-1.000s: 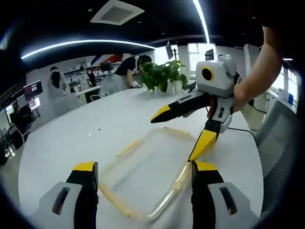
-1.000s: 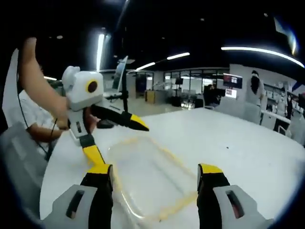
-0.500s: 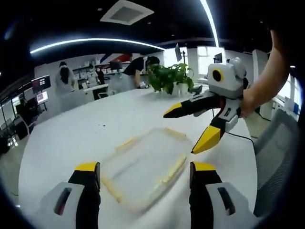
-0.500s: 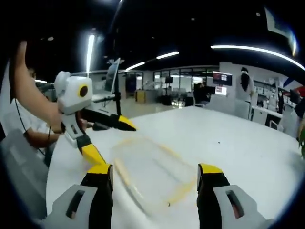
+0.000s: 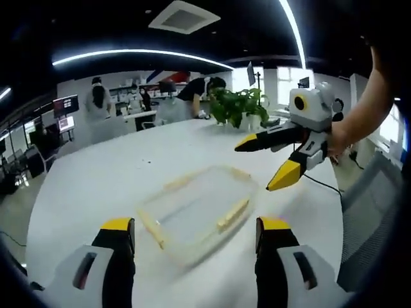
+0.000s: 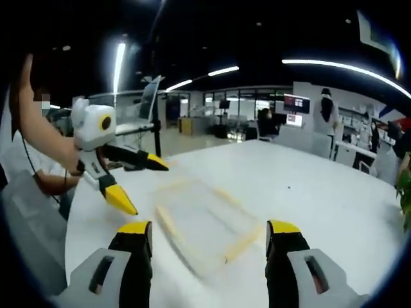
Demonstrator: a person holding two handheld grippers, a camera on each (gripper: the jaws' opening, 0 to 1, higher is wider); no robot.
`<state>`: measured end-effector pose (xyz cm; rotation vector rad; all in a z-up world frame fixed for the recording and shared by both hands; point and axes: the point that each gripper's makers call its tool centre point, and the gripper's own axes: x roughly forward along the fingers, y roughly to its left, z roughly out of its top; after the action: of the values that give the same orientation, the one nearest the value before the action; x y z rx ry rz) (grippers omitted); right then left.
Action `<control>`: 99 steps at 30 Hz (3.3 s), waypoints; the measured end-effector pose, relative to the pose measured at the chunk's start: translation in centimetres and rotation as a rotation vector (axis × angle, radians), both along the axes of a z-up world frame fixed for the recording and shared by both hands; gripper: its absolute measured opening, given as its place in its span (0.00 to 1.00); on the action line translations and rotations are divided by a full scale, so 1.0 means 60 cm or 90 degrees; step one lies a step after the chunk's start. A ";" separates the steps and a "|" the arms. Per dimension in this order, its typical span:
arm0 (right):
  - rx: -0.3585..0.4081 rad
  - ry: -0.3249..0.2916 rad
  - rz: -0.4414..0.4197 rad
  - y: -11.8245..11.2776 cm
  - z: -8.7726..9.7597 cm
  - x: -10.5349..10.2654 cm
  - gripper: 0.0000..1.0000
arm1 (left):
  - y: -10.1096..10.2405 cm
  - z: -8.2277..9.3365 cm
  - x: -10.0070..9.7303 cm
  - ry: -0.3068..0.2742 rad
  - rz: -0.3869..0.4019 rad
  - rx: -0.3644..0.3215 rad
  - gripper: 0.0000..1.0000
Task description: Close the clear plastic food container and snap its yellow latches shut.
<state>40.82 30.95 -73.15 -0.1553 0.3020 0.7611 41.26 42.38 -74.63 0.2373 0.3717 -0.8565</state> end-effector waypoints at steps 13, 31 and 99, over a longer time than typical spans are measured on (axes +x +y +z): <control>0.015 0.020 -0.035 -0.031 -0.004 -0.022 0.73 | 0.031 -0.006 -0.011 0.012 0.034 -0.004 0.76; 0.024 0.038 -0.066 -0.063 -0.011 -0.065 0.73 | 0.064 -0.022 -0.046 0.032 0.071 -0.012 0.76; 0.054 0.088 -0.133 -0.129 -0.009 -0.199 0.68 | 0.145 -0.025 -0.172 0.094 0.186 -0.081 0.70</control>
<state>28.89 23.21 -73.68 0.0098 0.4095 0.5768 30.97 51.09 -76.14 0.0004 0.4757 -0.6071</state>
